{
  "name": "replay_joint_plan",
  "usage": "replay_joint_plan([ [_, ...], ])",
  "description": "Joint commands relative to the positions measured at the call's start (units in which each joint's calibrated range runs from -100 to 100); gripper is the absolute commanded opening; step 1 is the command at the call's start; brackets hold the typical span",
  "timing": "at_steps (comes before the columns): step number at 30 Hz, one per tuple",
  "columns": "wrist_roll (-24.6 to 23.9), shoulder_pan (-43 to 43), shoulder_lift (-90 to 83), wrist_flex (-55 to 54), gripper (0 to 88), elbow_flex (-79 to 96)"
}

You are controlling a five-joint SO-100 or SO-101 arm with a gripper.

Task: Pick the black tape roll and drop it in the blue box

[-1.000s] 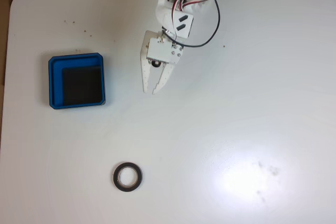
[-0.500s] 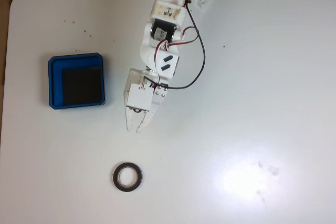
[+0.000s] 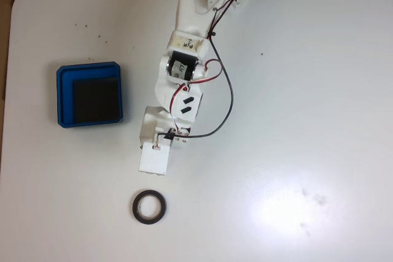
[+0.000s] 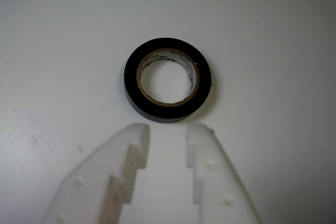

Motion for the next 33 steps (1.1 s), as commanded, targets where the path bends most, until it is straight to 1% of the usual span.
replay_joint_plan([
  [1, -0.32, -0.1, 2.65, 6.06, 0.9, -10.65],
  [7, -0.49, 0.68, 12.85, 6.06, 0.9, -21.25],
  [14, 0.21, 1.66, 27.82, 6.06, 0.9, -39.85],
  [24, -0.4, 1.76, 29.74, 6.88, 1.8, -40.75],
  [26, -0.4, 1.85, 30.5, 6.88, 3.9, -40.75],
  [30, -0.49, 1.95, 33.0, 6.88, 11.6, -40.93],
  [33, -0.4, 1.95, 34.01, 6.88, 14.7, -40.93],
])
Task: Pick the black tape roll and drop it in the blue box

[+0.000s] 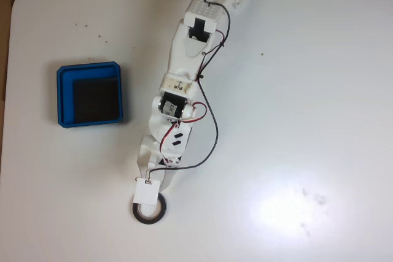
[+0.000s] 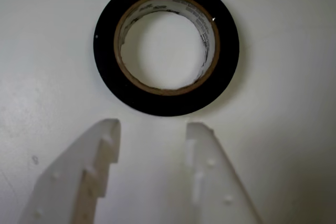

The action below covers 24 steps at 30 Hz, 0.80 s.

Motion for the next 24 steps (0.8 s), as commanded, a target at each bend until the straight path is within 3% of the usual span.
replay_joint_plan([
  [1, -0.15, 0.57, -0.54, 0.23, 15.7, -4.97],
  [17, 0.2, -0.31, 3.72, -0.76, 17.6, -5.68],
  [24, 0.55, -0.51, 7.49, -12.14, 17.6, -5.77],
])
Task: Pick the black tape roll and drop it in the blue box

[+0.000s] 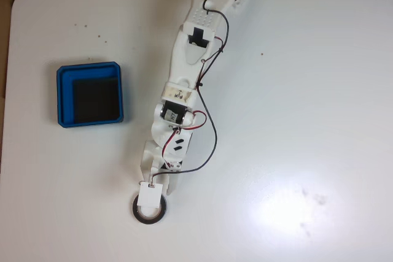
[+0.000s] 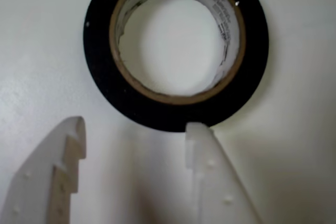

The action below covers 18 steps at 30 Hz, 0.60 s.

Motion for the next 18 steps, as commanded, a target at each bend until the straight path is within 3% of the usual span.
replay_joint_plan([
  [1, 0.55, -0.51, 0.45, -6.4, 17.6, -4.7],
  [12, 0.72, -2.66, 1.2, -6.65, 17.6, -4.25],
  [18, 0.81, -3.93, 1.04, -1.62, 17.6, -4.7],
])
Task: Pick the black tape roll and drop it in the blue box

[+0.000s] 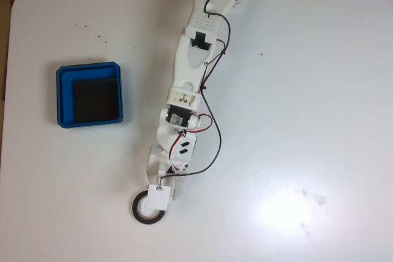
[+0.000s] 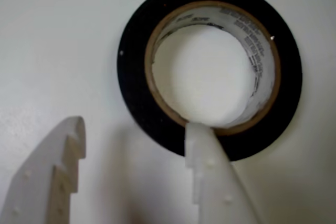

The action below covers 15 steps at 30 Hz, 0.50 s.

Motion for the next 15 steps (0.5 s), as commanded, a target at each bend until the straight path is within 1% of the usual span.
replay_joint_plan([
  [1, 0.48, -1.55, -0.91, 1.5, 17.6, -4.7],
  [15, 0.39, -1.26, -0.74, 1.34, 17.6, -4.7],
])
